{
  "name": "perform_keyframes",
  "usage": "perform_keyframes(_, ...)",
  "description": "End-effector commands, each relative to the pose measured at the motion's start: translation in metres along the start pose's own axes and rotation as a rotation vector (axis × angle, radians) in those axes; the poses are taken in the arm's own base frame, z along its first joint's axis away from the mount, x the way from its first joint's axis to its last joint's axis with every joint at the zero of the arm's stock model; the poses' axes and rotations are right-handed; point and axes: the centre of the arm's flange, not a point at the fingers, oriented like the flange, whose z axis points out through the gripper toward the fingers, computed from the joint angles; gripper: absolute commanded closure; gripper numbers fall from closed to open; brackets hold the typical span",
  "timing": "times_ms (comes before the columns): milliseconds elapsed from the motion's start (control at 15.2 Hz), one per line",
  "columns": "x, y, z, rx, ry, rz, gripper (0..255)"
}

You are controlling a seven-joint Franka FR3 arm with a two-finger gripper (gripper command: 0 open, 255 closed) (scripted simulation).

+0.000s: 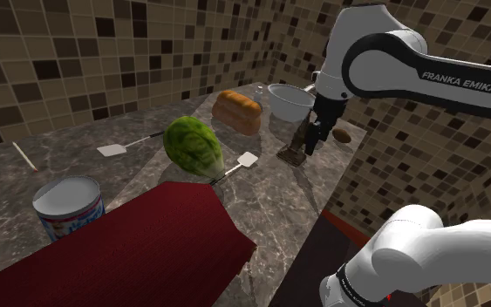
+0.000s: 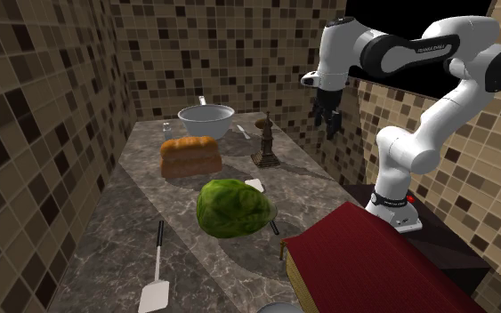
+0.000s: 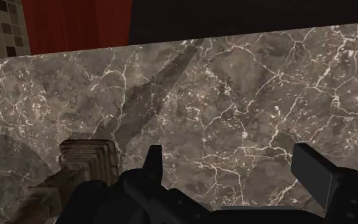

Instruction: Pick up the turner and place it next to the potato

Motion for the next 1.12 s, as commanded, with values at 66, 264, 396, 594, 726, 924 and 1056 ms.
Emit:
perform_keyframes(66, 0.007, -0.008, 0.006, 0.010, -0.004, 0.064, 0)
perform_keyframes(264, 0.030, -0.030, 0.026, 0.040, -0.016, 0.254, 0)
perform_keyframes(396, 0.048, -0.042, 0.038, 0.059, -0.024, 0.382, 0)
perform_keyframes(594, 0.077, -0.056, 0.057, 0.089, -0.036, 0.572, 0)
perform_keyframes(726, 0.097, -0.063, 0.069, 0.109, -0.044, 0.700, 0)
perform_keyframes(924, 0.129, -0.069, 0.088, 0.139, -0.056, 0.890, 0)
perform_keyframes(1056, 0.150, -0.069, 0.101, 0.159, -0.064, 1.018, 0)
